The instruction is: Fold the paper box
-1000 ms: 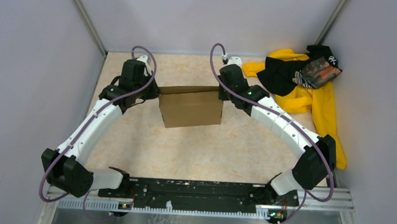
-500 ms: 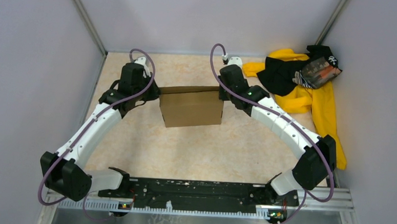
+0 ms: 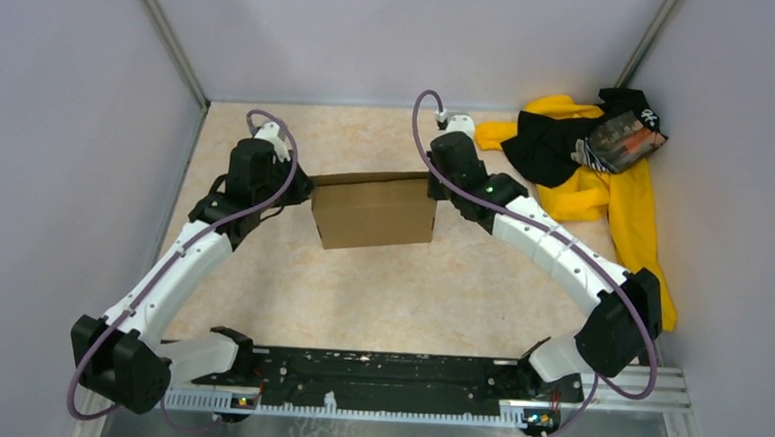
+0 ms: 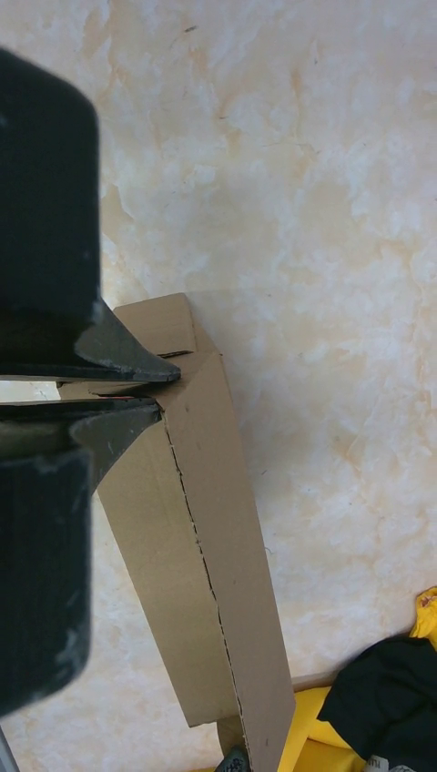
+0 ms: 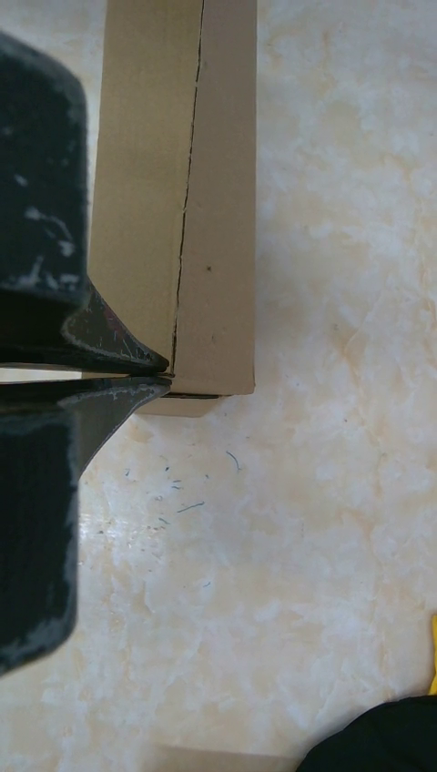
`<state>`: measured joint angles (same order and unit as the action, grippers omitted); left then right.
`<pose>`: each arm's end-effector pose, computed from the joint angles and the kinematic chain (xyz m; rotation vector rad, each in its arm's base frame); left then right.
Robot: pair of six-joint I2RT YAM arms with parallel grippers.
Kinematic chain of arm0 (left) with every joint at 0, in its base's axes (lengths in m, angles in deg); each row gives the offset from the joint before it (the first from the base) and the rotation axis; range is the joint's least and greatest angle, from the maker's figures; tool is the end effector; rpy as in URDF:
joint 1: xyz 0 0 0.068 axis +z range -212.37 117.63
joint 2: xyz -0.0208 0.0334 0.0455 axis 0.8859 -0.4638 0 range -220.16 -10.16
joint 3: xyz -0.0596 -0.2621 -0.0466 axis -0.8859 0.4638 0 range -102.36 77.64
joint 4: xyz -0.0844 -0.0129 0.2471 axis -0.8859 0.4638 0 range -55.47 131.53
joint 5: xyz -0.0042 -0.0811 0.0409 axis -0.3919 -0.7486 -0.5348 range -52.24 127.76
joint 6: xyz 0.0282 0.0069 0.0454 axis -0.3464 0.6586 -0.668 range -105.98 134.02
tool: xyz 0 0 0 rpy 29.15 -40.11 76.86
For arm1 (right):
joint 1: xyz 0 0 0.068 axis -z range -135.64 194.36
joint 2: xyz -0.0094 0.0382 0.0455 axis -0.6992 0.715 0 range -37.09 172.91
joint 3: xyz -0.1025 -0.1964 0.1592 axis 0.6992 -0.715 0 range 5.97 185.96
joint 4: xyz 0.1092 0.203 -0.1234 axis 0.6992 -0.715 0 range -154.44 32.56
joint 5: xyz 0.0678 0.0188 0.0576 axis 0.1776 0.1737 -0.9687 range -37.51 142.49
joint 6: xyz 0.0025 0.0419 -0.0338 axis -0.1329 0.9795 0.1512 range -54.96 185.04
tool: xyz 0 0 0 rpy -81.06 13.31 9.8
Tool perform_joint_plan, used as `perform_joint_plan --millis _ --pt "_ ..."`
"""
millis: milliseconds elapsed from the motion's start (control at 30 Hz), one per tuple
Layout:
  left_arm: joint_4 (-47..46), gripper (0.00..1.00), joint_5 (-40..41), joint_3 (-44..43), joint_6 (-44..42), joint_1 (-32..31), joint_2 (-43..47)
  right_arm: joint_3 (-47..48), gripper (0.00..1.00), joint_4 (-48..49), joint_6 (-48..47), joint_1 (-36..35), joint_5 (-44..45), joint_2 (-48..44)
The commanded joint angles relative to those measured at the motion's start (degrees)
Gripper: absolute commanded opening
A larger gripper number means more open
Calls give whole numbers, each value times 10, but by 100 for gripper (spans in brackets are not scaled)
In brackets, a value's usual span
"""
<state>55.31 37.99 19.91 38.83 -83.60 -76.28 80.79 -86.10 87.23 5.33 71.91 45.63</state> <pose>0.2423 -0.0939 0.3251 -0.0686 2.1153 -0.4821 0.2591 0.1947 0.3371 -0.1326 2.1730 0.2366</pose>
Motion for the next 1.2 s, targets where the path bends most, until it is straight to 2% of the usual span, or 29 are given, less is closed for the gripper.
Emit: perform_joint_plan --millis 0,400,1167 --pt "9 2 -87 36 25 -25 9 -22 0 10 27 -34 -73 0" --pt "-33 1 -64 85 21 -38 26 -61 0 35 32 -36 -56 -12" --pt "-52 0 -9 137 -1 -88 24 -130 0 60 38 -36 -44 -30"
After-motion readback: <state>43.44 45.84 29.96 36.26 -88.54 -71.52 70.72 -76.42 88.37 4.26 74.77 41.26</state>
